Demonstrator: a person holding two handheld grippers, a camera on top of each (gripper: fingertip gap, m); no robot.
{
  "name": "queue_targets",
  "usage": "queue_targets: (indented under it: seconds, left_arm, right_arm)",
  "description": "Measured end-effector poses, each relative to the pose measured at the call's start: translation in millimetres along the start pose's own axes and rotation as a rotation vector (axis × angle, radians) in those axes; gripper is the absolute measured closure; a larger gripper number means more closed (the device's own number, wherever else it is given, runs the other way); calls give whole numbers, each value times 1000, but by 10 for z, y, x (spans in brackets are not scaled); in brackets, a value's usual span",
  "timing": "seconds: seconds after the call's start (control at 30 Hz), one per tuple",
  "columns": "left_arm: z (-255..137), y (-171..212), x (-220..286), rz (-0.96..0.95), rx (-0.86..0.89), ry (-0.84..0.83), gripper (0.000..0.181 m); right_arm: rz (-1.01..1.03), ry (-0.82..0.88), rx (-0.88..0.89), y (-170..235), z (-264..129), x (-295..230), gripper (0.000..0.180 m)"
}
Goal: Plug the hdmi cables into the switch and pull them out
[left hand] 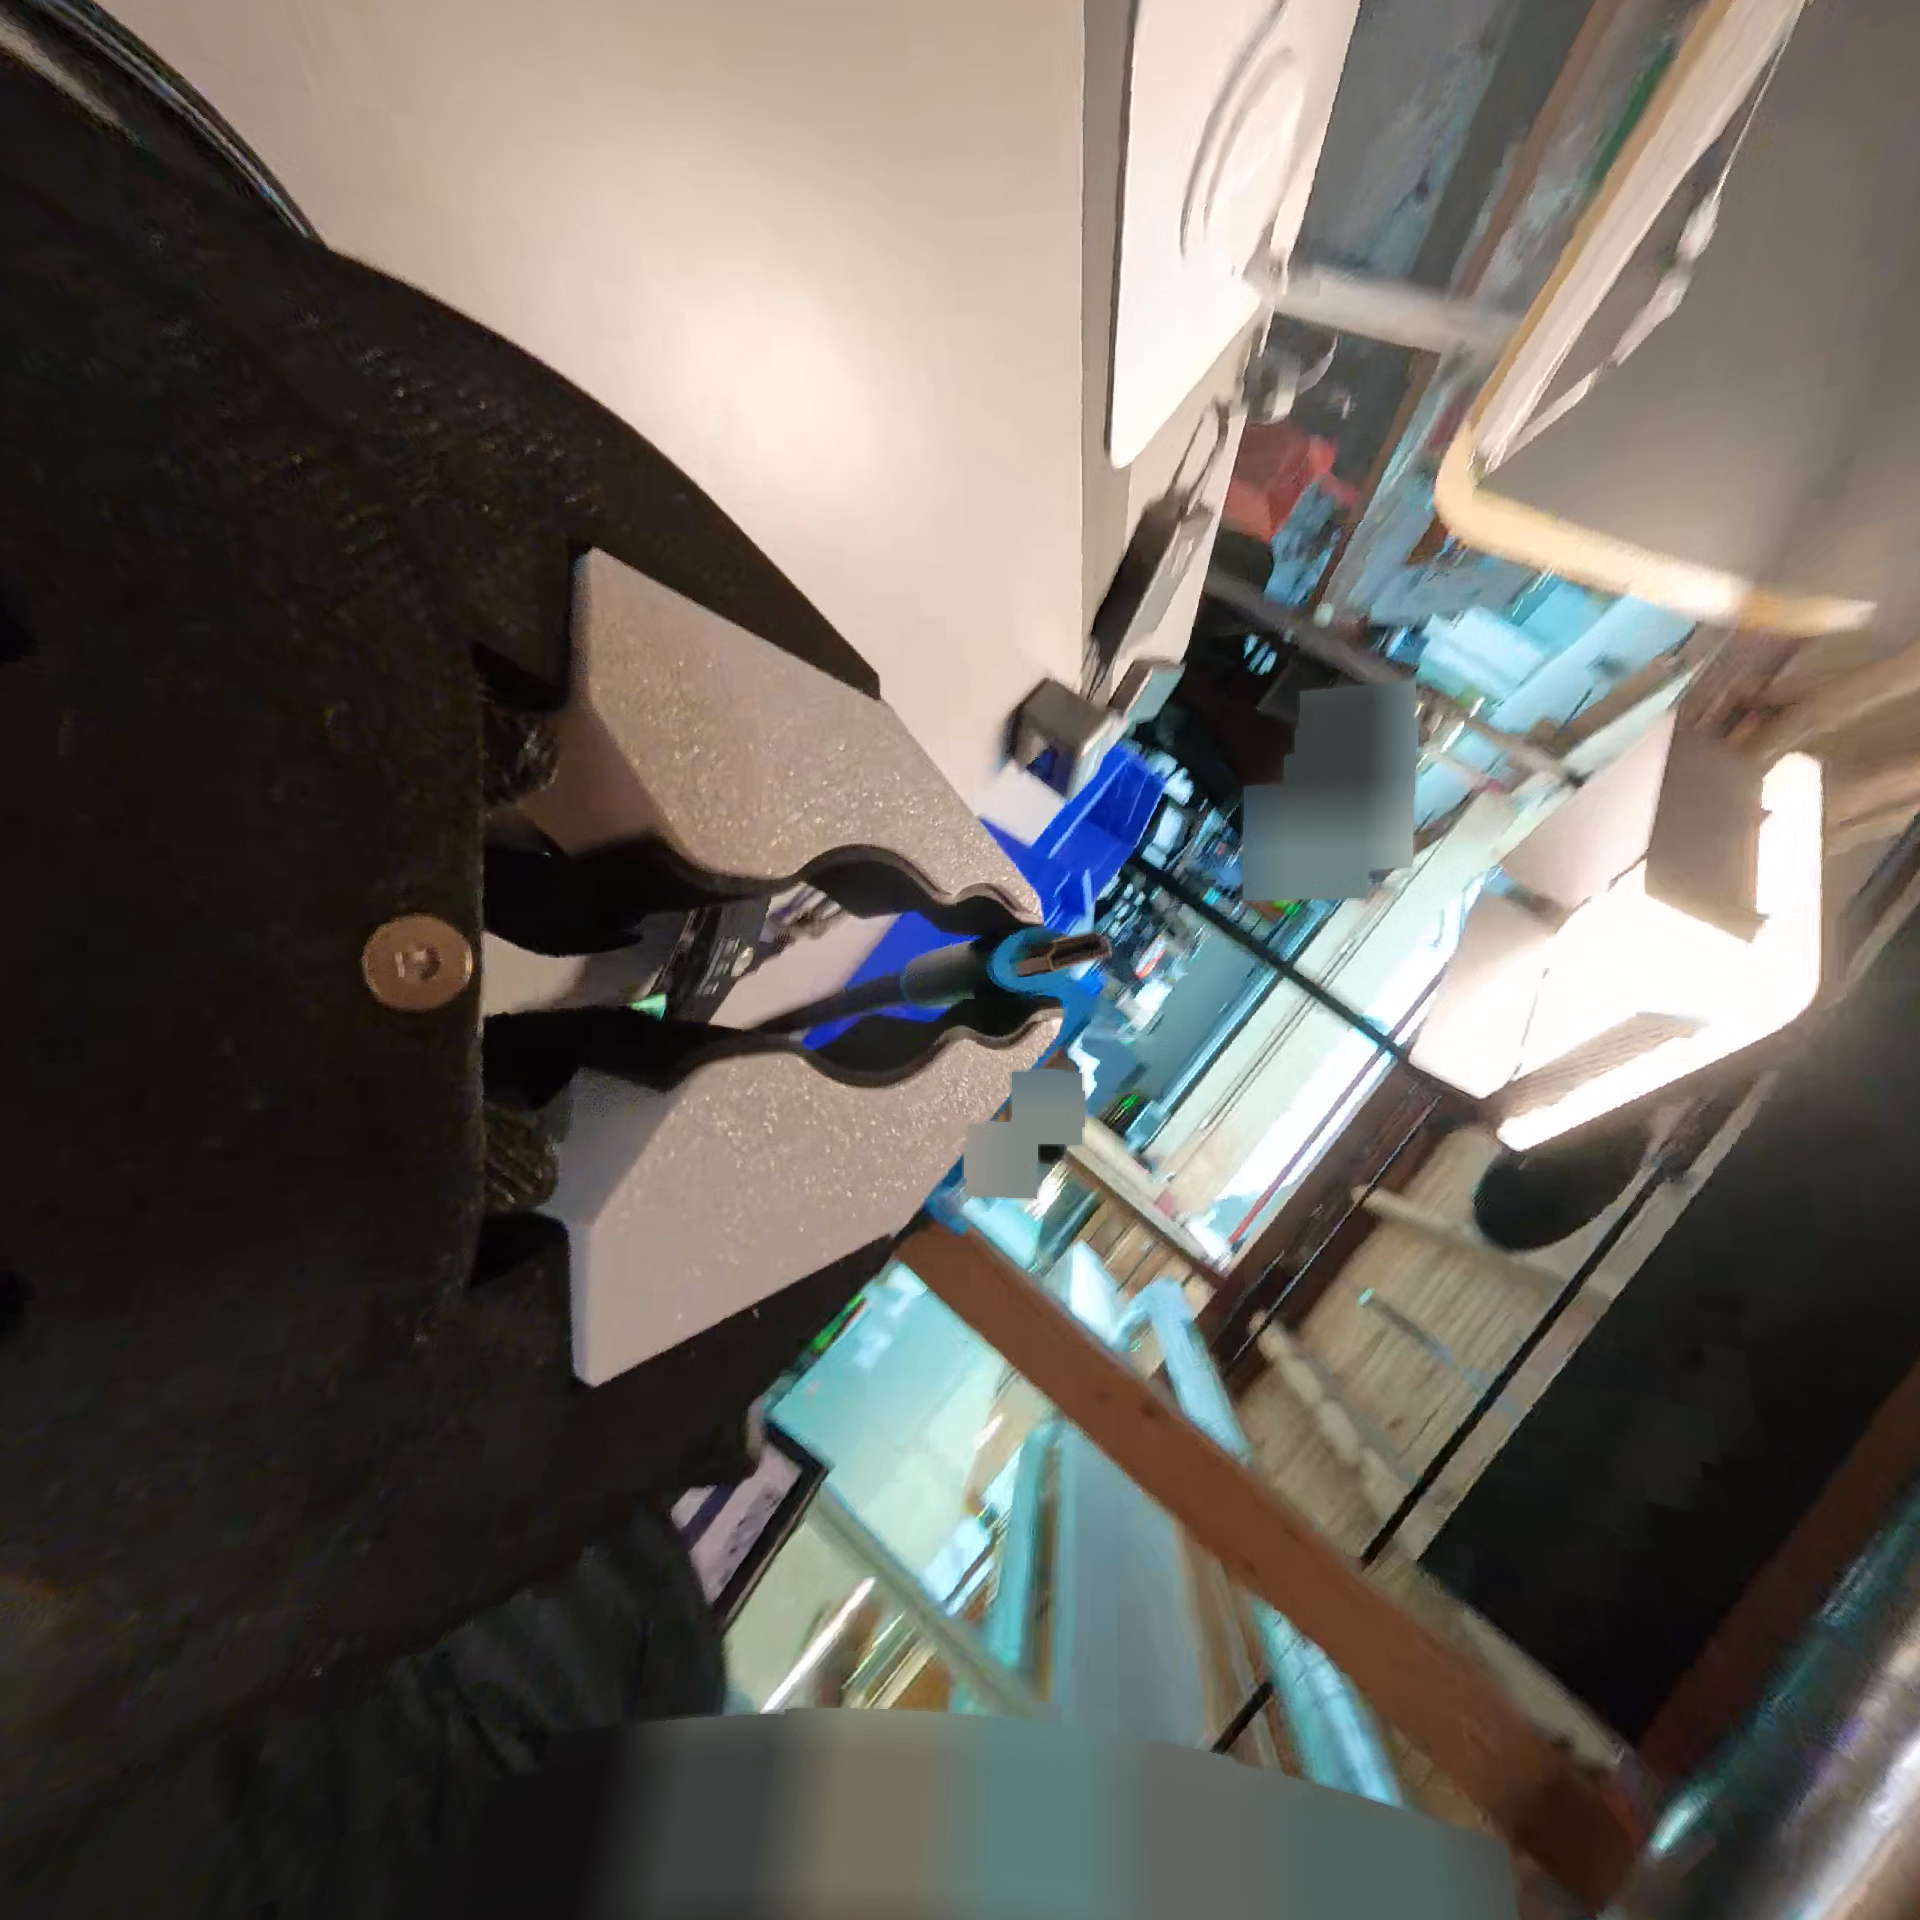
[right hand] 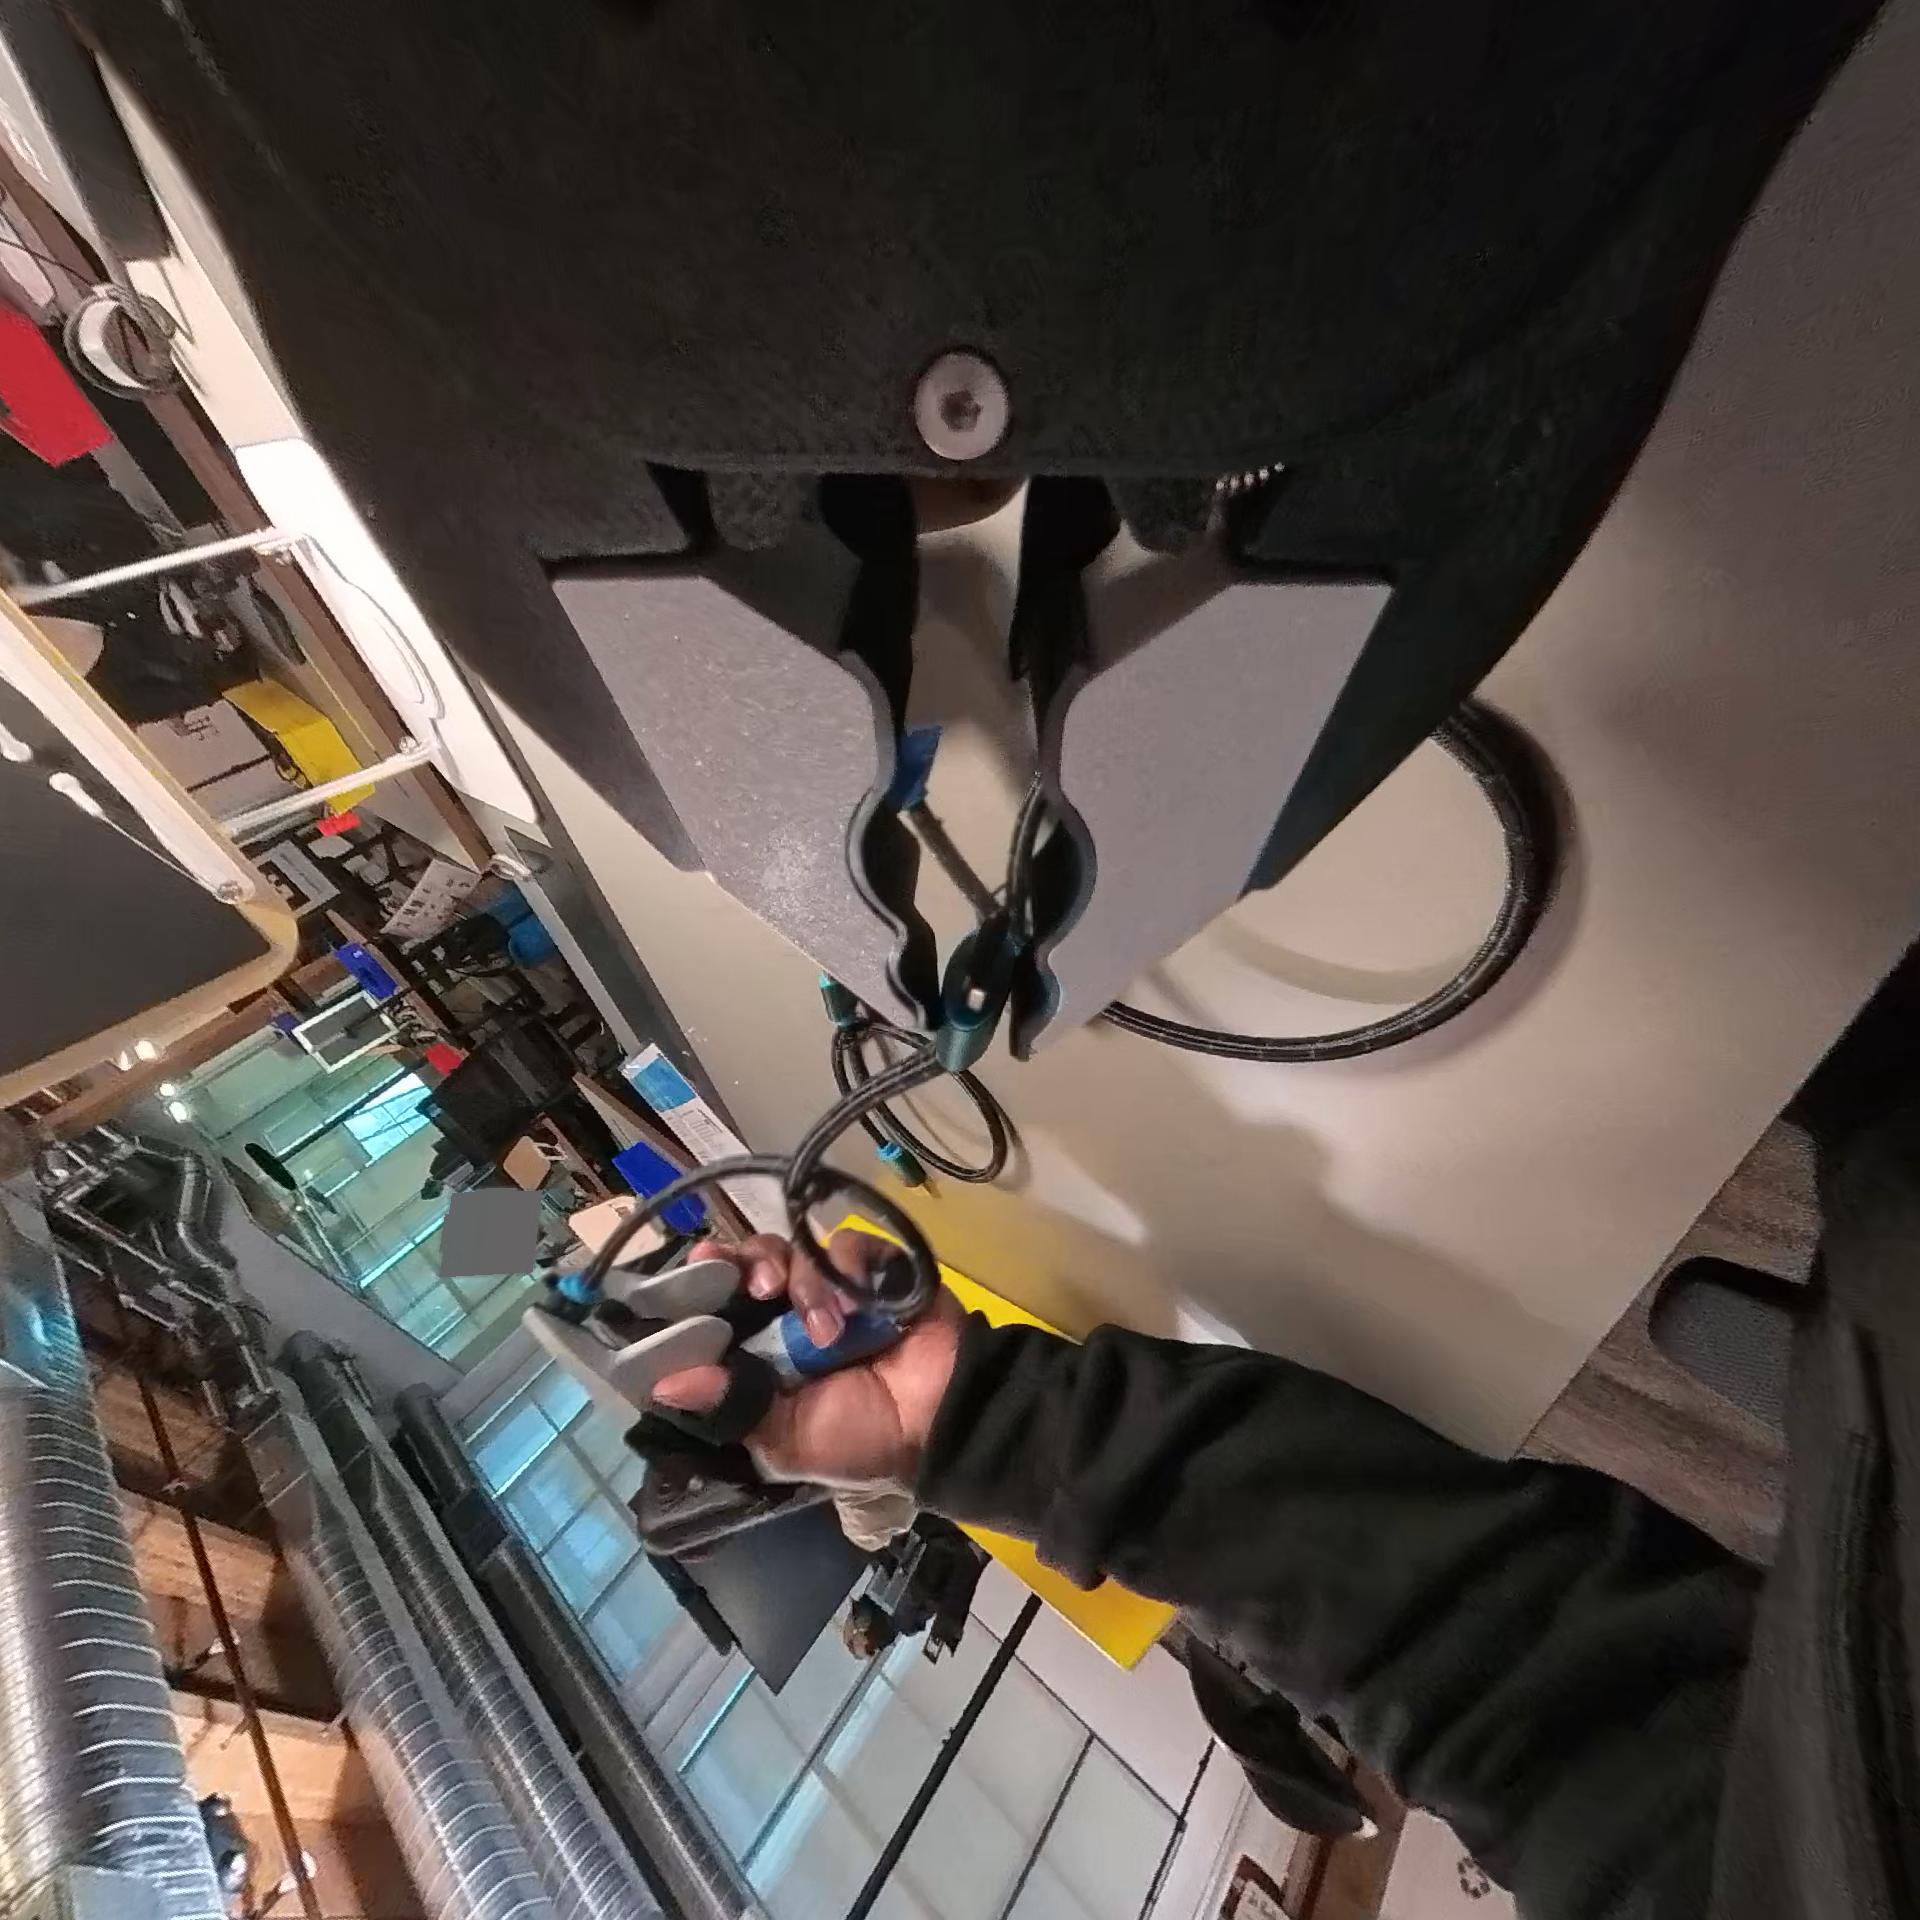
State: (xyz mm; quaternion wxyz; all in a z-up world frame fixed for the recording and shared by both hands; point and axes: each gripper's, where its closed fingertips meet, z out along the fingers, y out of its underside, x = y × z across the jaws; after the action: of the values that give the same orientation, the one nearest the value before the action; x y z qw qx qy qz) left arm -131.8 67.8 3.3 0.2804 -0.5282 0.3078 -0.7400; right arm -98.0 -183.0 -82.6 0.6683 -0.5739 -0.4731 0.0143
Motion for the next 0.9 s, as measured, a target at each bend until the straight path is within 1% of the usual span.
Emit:
queue_targets:
  seconds: [0.07, 0.13, 0.33, 0.47, 0.53, 0.63, 0.7, 0.77, 0.9]
  left_arm:
    - [36, -24, 220, -11, -1, 112, 170]
    - [14, -64, 390, -13, -18, 183, 170]
    - [-174, -132, 961, 96, -145, 270, 169]
    - [-325, -297, 1381, 165, -191, 282, 170]
    - [-349, -265, 1520, 190, -276, 261, 170]
    - [-259, 45, 1524, 189, -475, 243, 170]
    - [-151, 395, 1409, 165, -619, 260, 169]
    - [-11, 778, 1211, 100, -740, 273, 170]
    - [293, 1496, 879, -33, -906, 336, 169]
  right_arm:
    - [-2, -36, -46, 73, 29, -55, 162]
    - [-14, -67, -87, 145, 41, -120, 149]
    - [21, -142, -94, 144, -104, -212, 128]
    - [63, -183, -86, 139, -227, -233, 124]
    - [87, -171, -77, 121, -245, -172, 125]
    - [131, -141, -53, 74, -187, -28, 128]
    - [144, -117, -48, 60, -104, 91, 130]
    - [159, -97, -45, 51, -15, 218, 131]
    - [198, -81, -51, 96, 135, 445, 131]
